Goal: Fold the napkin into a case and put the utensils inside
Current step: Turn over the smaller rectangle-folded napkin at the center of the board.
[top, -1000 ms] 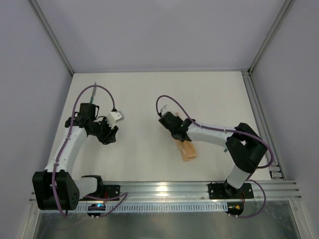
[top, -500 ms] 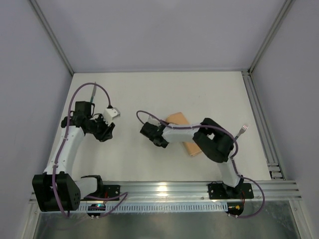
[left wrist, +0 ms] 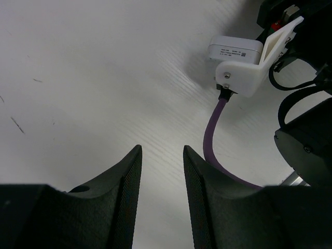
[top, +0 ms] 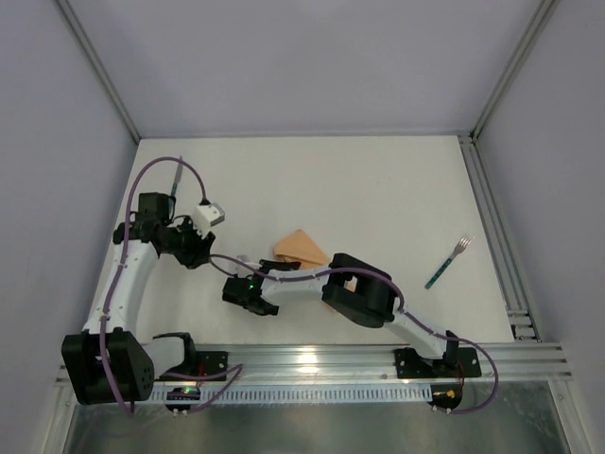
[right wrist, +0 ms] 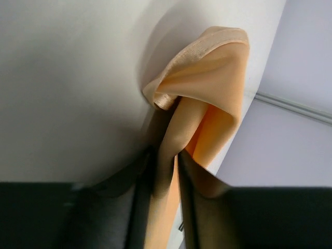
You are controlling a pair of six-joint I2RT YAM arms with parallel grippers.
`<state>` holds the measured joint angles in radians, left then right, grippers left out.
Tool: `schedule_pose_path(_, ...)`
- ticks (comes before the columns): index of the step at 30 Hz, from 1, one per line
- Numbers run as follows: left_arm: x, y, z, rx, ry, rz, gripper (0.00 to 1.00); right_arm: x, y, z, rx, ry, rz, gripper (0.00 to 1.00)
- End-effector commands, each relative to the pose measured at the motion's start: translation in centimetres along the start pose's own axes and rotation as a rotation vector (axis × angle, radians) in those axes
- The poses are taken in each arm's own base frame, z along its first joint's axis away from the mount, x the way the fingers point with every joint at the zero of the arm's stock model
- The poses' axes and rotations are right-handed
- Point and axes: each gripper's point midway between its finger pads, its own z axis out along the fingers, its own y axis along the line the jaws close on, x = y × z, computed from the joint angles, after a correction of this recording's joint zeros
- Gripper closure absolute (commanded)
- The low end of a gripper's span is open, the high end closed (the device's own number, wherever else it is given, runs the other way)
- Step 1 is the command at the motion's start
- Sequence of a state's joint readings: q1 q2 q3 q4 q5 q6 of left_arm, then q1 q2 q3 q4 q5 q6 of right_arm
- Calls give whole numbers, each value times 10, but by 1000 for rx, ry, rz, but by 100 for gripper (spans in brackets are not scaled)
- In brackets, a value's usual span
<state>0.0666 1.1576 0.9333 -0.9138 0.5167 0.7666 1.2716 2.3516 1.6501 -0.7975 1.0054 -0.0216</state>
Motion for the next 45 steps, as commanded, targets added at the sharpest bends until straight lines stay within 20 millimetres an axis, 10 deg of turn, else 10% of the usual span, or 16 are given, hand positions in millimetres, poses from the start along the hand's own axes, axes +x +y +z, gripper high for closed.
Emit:
schedule_pose_path(1,-16,6,-9,-33,-57,19,60,-17,41,-16,-207,-55,127,62)
schedule_pose_path(10,-28,6,-5,-9,-103,-24,57,-46,38,-60,-295,-190,217,33)
schedule_pose_path(17,-54,17,-4,-5,-179,-106,53,-60,8,-114,-429,-331,352,31)
schedule_pose_path(23,-97,32,26,-13,-201,-202,55,-15,-12,-133,-602,-354,536,37)
schedule_pose_path(27,-126,9,69,61,-181,-221,57,28,-13,-110,-670,-293,688,38)
schedule_pose_path(35,-111,-22,115,181,-68,-209,87,31,-103,-45,-778,-444,1057,38)
schedule_pose_path(40,-80,-41,142,247,63,-225,83,15,-137,2,-891,-489,1150,38)
schedule_pose_path(45,-86,-58,145,304,45,-329,56,-9,-115,47,-977,-405,1152,38)
